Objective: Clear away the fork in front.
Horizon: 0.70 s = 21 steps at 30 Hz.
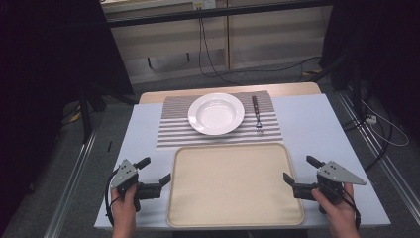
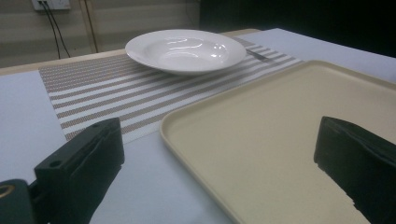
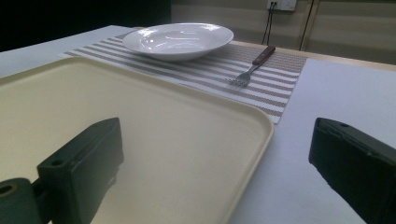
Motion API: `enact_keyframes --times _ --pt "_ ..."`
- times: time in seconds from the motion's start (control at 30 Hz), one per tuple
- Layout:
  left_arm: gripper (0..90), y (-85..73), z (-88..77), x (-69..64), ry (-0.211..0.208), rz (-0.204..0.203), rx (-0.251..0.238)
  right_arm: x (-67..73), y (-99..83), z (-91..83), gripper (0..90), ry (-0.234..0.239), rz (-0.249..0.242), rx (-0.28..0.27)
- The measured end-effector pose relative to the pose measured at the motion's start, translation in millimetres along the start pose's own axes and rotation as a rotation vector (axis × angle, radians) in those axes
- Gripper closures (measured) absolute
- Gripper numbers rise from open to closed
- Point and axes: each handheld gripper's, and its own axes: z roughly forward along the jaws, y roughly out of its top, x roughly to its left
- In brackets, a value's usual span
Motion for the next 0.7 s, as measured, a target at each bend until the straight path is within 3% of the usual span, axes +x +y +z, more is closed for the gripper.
enact_keyframes --times 0.2,0.43,0.63,0.7 --pt "1.9 0.5 2.4 0.2 -0.016 -0.007 -0.001 -0.4 -0.8 -2.5 2.7 -0.001 -0.002 0.002" --pt "2.0 0.1 -1.0 1.9 -0.001 -0.007 -0.001 -4.2 0.3 -6.0 2.2 -0.027 -0.007 -0.003" --pt "2.0 -0.2 -1.2 1.9 -0.011 0.007 0.008 -6.5 7.3 2.9 2.0 -0.037 -0.020 0.001" --pt "1.9 0.0 -1.3 1.5 -0.015 -0.013 -0.001 -10.2 13.2 10.7 2.1 -0.057 -0.035 0.009"
